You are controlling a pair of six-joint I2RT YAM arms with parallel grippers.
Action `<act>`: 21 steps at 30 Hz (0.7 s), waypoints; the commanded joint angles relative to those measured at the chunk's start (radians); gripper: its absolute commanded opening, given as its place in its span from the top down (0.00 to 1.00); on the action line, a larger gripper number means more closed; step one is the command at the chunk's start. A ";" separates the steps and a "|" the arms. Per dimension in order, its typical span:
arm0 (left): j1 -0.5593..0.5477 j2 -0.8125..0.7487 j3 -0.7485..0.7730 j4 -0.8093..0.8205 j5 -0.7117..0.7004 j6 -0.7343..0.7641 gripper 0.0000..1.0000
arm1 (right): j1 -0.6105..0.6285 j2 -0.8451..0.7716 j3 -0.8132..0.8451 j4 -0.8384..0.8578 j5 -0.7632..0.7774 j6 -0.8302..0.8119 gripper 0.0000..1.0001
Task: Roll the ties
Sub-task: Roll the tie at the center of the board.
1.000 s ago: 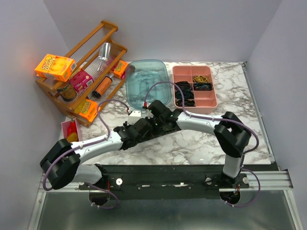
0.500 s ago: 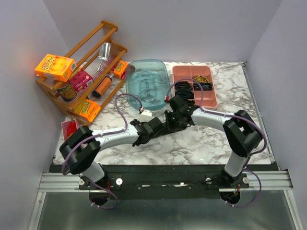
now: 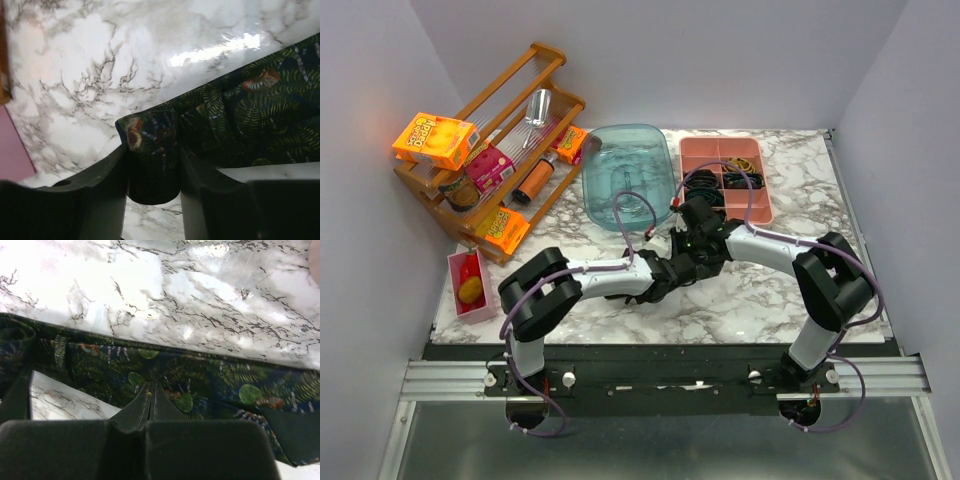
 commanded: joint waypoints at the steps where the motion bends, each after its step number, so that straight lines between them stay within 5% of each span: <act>1: -0.027 0.023 0.048 -0.054 -0.055 -0.054 0.35 | -0.004 -0.018 -0.016 0.016 -0.005 -0.013 0.97; 6: -0.028 -0.012 0.038 -0.028 -0.052 -0.048 0.16 | -0.004 -0.011 -0.015 0.016 -0.012 -0.015 0.97; 21: 0.025 -0.437 -0.168 0.235 0.083 -0.005 0.01 | 0.043 -0.021 0.063 0.024 -0.129 -0.079 0.98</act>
